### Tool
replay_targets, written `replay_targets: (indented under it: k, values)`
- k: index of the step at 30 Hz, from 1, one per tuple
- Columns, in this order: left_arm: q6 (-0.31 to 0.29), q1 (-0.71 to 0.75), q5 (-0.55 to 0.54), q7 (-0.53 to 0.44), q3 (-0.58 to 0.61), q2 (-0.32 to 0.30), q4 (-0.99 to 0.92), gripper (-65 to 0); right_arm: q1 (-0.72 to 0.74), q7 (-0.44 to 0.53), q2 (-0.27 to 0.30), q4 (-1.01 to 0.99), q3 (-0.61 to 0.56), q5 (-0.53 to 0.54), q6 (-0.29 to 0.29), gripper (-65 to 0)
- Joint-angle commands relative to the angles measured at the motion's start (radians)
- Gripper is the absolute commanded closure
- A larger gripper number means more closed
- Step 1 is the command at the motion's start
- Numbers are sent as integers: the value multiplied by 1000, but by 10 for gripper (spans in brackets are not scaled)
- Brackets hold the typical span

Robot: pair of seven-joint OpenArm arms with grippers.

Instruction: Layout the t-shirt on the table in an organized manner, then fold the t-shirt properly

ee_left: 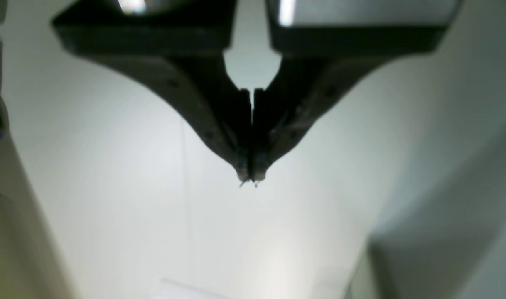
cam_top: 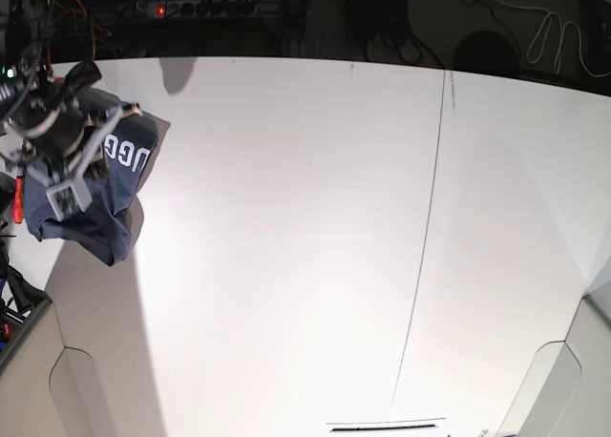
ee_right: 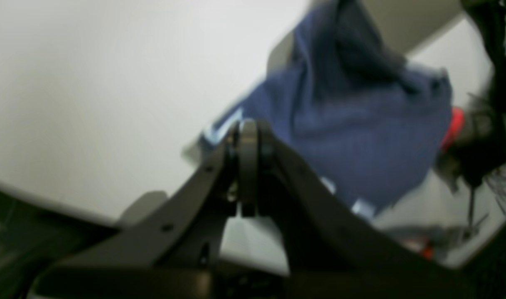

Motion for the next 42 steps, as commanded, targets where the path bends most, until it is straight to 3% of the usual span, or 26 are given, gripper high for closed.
replay_targets:
  k: [1,7,11,14,17,21,23,26,30,35,38,40,42]
  values:
    - [-23,39,-50,1,-25,-17,15,0,-48,2,11,43,29,8,3,0]
    - [-52,285,-178,136,-53,-18,15,0,-322,-74,11,114,115,13,14,0]
    - [-55,460,-179,146,-33,-45,12,0,-475,-92,11,97,115,42,27,0]
    - [-55,583,-145,126,39,-103,-18,0,-539,-60,11,24,114,57,99,0]
    - [-55,657,-39,-24,172,-175,-116,0,-535,35,12,-144,109,82,148,0]
    - [-55,653,138,-322,400,-244,-328,0,-463,119,20,-445,62,113,203,0]
    - [-55,616,220,-478,523,-259,-442,0,-397,140,23,-608,18,113,206,0]
    - [-54,526,348,-613,703,-255,-602,0,-287,195,35,-853,-66,113,206,0]
    - [-40,395,497,-754,932,-232,-811,0,-145,333,38,-1135,-197,112,206,0]
    - [90,222,697,-961,1118,-126,-1038,0,4,575,11,-1354,-371,63,204,0]
    - [191,117,783,-1020,1183,-40,-1142,0,68,623,-35,-1410,-440,22,192,0]
    - [258,57,816,-1025,1212,18,-1197,0,97,623,-72,-1430,-469,26,156,0]
    - [288,5,829,-1025,1224,72,-1239,0,113,621,-109,-1442,-478,29,94,0]
